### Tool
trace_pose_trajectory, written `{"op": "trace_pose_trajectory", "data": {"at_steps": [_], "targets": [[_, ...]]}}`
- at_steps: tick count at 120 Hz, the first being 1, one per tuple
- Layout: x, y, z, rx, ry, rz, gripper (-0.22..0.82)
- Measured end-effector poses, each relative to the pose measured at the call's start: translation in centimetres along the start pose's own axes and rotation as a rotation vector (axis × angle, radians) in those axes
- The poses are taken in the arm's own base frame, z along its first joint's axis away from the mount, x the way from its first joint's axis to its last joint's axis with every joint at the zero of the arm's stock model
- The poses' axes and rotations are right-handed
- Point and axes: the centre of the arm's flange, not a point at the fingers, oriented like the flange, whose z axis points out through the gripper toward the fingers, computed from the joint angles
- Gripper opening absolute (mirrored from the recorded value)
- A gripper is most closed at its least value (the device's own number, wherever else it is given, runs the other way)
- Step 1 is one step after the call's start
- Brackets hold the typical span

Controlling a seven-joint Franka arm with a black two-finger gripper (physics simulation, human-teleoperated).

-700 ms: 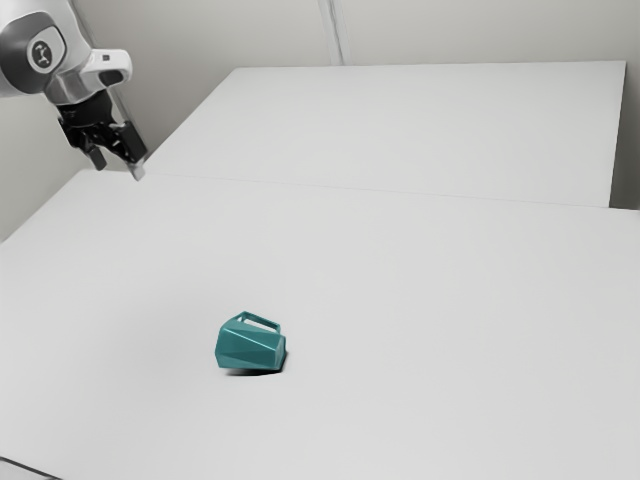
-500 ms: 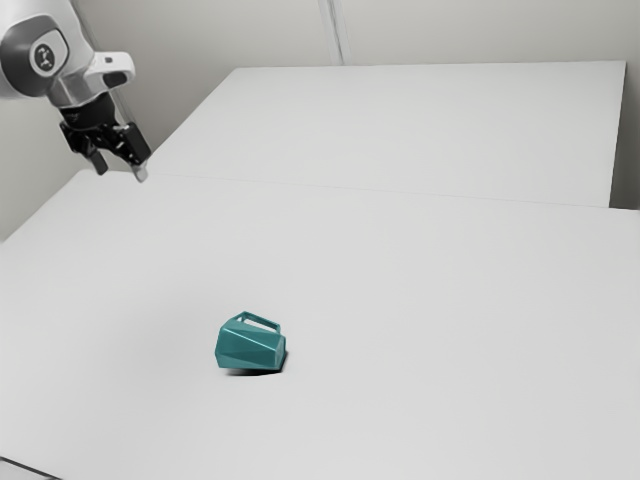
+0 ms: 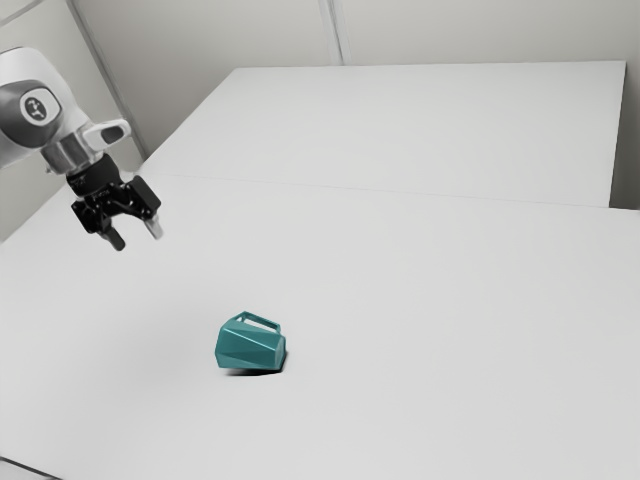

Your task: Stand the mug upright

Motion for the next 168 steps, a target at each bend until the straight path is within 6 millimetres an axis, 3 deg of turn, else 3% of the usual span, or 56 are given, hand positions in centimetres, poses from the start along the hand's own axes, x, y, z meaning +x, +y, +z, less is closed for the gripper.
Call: {"op": "trace_pose_trajectory", "data": {"at_steps": [33, 62, 99, 168], "targets": [[-0.1, -3.3, 7.9, -0.115, -0.110, 0.030, 0.60], [1.1, -6.1, 14.0, -0.240, -0.128, 0.068, 0.60], [2.2, -6.4, 17.6, -0.366, -0.054, 0.118, 0.60], [2.7, -1.9, 21.1, -0.454, 0.029, 0.228, 0.60]]}}
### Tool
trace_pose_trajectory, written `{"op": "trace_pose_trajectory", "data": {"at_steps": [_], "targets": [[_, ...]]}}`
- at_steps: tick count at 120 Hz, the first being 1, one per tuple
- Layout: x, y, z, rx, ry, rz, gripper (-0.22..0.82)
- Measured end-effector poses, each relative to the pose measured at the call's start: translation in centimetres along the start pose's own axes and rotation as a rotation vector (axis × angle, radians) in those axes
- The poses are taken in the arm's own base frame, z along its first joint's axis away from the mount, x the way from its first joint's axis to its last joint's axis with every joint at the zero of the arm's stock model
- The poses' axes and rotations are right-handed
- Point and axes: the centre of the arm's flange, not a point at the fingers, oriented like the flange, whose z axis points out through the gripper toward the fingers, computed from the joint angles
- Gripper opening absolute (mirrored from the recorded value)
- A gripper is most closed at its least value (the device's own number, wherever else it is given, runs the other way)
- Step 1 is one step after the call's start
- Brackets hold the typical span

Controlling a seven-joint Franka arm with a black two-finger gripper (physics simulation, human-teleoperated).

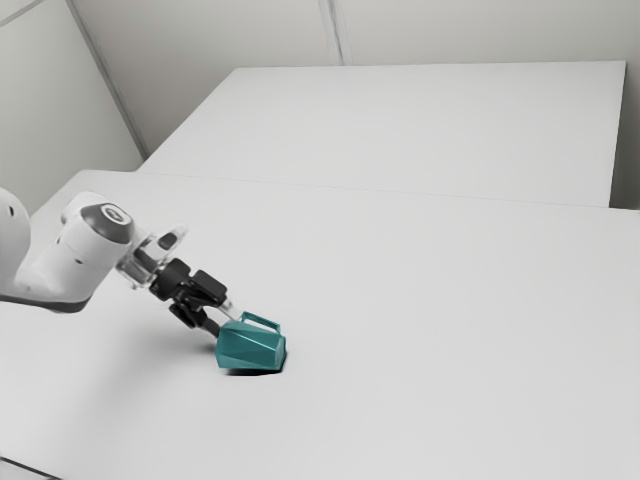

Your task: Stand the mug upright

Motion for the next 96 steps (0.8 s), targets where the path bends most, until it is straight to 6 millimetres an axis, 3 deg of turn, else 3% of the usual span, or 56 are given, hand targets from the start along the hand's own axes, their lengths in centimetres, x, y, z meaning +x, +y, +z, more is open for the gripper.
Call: {"op": "trace_pose_trajectory", "data": {"at_steps": [39, 72, 96], "targets": [[-0.1, 0.6, 1.6, -0.019, 0.014, 0.021, 0.60], [0.0, 1.0, 1.6, -0.002, 0.007, 0.052, 0.10], [0.3, 2.0, 0.7, 0.011, 0.025, 0.077, -0.08]]}}
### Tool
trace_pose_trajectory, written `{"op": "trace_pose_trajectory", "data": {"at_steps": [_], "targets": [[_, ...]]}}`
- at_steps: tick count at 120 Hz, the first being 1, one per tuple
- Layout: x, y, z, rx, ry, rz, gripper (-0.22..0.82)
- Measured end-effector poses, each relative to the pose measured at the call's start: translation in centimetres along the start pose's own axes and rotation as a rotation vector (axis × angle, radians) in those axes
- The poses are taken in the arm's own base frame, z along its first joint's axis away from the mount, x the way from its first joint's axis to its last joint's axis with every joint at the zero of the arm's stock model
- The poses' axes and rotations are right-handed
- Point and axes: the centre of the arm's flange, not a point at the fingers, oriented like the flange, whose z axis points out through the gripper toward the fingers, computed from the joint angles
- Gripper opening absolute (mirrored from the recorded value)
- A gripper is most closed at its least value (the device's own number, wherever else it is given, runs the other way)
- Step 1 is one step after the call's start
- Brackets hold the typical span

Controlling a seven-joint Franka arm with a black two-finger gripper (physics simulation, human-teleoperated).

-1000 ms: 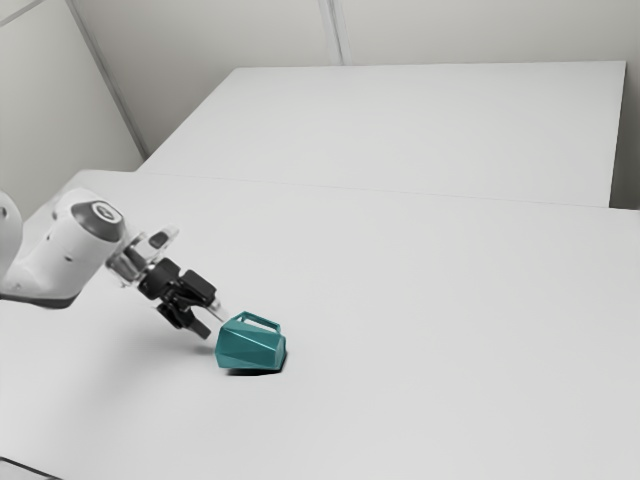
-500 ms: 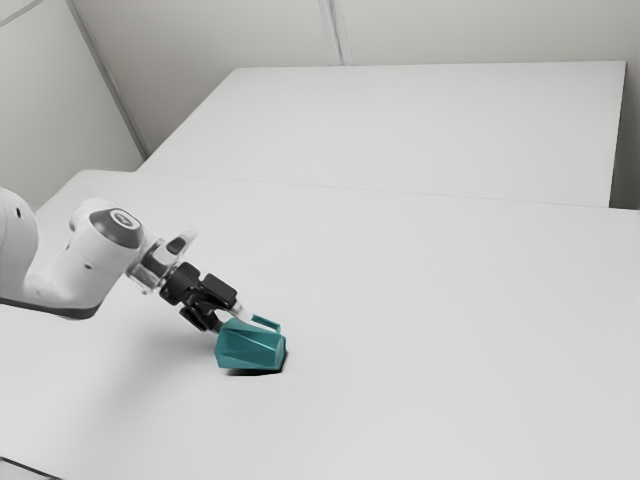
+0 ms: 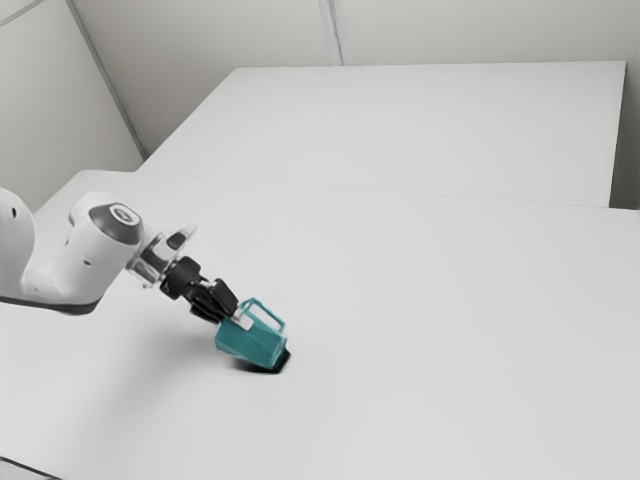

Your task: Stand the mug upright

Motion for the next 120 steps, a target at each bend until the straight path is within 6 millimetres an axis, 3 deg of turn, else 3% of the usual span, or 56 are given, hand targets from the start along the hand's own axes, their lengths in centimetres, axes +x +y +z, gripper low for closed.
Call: {"op": "trace_pose_trajectory", "data": {"at_steps": [29, 48, 76, 105, 120], "targets": [[0.4, 1.6, -0.9, 0.052, -0.016, 0.039, -0.15], [0.8, 3.4, -1.1, 0.185, -0.072, 0.118, -0.16], [3.4, 6.6, -1.1, 0.409, -0.147, 0.291, -0.17], [6.3, 6.7, -3.4, 0.564, -0.167, 0.360, -0.17], [6.9, 5.8, -3.6, 0.615, -0.183, 0.371, -0.17]]}}
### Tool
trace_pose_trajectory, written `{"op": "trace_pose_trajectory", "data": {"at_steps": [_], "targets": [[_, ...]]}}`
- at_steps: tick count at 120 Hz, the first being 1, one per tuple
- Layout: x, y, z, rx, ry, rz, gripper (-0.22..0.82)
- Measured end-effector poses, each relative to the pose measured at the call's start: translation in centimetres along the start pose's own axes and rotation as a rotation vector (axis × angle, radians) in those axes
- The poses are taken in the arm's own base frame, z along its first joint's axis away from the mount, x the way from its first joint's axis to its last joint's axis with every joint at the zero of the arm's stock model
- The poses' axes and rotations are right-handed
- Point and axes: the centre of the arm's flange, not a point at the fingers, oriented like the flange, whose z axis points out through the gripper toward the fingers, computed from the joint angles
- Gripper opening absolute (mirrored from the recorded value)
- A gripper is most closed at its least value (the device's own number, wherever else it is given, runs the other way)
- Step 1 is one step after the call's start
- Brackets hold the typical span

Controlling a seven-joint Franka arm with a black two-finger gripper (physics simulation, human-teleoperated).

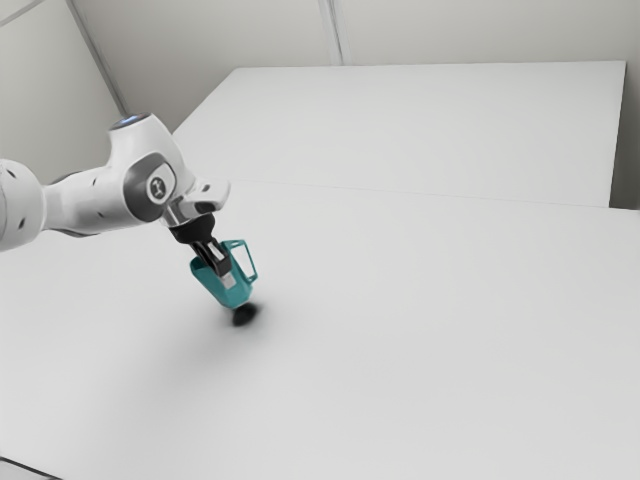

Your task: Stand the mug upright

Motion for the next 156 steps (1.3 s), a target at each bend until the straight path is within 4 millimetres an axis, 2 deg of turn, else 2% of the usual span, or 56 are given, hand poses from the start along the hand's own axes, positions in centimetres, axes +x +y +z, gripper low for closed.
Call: {"op": "trace_pose_trajectory", "data": {"at_steps": [22, 57, 91, 154, 156], "targets": [[0.3, -0.6, 0.8, 0.050, -0.021, 0.014, -0.17], [2.5, 1.9, 2.0, 0.161, -0.075, 0.140, -0.18], [2.2, -0.1, 2.9, 0.227, -0.086, 0.147, -0.18], [2.3, -0.4, 4.7, 0.224, -0.090, 0.129, -0.18], [2.3, -0.4, 4.7, 0.224, -0.090, 0.128, -0.15]]}}
